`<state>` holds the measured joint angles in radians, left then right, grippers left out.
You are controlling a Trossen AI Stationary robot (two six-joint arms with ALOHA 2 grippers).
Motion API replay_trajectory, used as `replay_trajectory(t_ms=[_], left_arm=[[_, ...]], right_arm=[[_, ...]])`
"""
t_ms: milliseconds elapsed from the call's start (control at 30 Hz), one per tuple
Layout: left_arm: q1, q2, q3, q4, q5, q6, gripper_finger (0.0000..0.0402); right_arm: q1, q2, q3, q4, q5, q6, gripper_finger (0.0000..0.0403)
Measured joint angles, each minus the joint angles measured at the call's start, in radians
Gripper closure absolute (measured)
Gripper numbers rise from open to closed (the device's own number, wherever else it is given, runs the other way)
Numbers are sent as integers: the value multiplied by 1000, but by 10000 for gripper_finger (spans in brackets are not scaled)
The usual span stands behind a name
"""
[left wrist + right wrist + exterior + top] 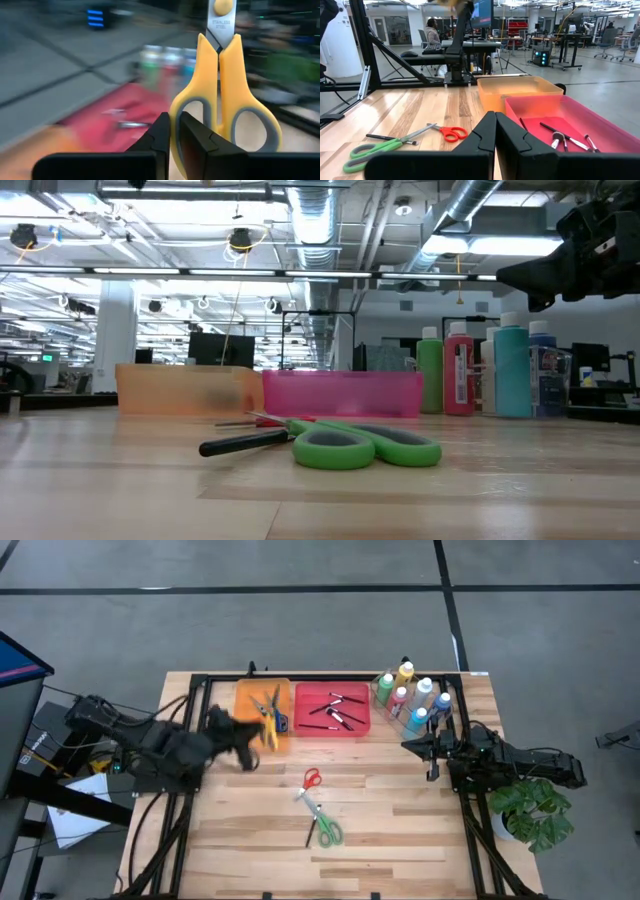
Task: Pick & Place Paint Supplies
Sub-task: Put the yellow scissors into the orange bin
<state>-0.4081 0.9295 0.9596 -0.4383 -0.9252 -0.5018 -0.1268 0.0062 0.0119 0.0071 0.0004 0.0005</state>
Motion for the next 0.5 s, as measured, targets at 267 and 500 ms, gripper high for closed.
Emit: replay_trajectory(t_ms=[267, 500], left_arm=[[422, 2, 0, -179, -2, -86, 383], [667, 46, -54, -300, 198, -151, 382]], right_arm=[[0, 0, 0, 0, 0, 0, 403], [0, 0, 0, 0, 0, 0, 403]])
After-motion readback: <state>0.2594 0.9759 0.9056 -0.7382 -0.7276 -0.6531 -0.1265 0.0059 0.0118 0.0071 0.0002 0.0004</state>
